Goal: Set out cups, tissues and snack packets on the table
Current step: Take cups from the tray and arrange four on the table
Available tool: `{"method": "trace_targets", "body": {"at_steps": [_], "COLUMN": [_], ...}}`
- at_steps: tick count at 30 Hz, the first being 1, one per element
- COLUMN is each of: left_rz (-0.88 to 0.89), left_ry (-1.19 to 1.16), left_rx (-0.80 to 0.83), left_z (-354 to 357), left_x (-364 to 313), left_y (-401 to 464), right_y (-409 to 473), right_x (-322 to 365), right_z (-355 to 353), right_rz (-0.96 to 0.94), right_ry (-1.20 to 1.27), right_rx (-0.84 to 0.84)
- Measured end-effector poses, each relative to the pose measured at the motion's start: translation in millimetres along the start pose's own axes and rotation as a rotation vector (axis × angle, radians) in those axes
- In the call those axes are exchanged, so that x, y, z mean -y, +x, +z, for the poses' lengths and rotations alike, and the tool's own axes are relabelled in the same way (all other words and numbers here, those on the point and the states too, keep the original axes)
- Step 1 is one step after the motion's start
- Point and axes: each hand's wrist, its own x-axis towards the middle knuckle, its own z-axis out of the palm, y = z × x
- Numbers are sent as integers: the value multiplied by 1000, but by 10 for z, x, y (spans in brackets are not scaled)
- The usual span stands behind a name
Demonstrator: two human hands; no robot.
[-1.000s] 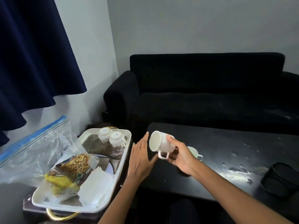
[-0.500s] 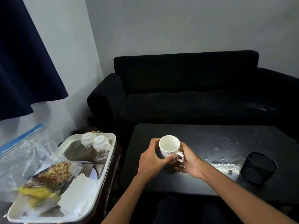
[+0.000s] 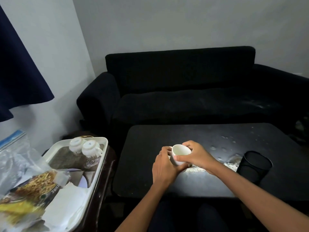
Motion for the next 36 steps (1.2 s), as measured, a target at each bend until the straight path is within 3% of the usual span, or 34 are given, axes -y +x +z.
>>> {"method": "trace_targets", "body": {"at_steps": [4,8,15,23,36], "left_rz": [58,126,144,160,189], "left_ry": [91,313,599,647,623], "left_rx": [153,159,294,346,323], "left_z": [89,86,136,276,259], "left_x": [123,329,579,743,821], "left_y": [101,234,429,384,419], "right_y": [64,179,391,615,803], "right_x": [-162,-370,-720,-807,-847], "right_z": [-87,-184,-155,23,65], "right_rz": [-14,5,85,116,92], "right_ry": [-150,-272,-274,-225,-358], "right_rx": [-62,-87,-147,-149,-70]}}
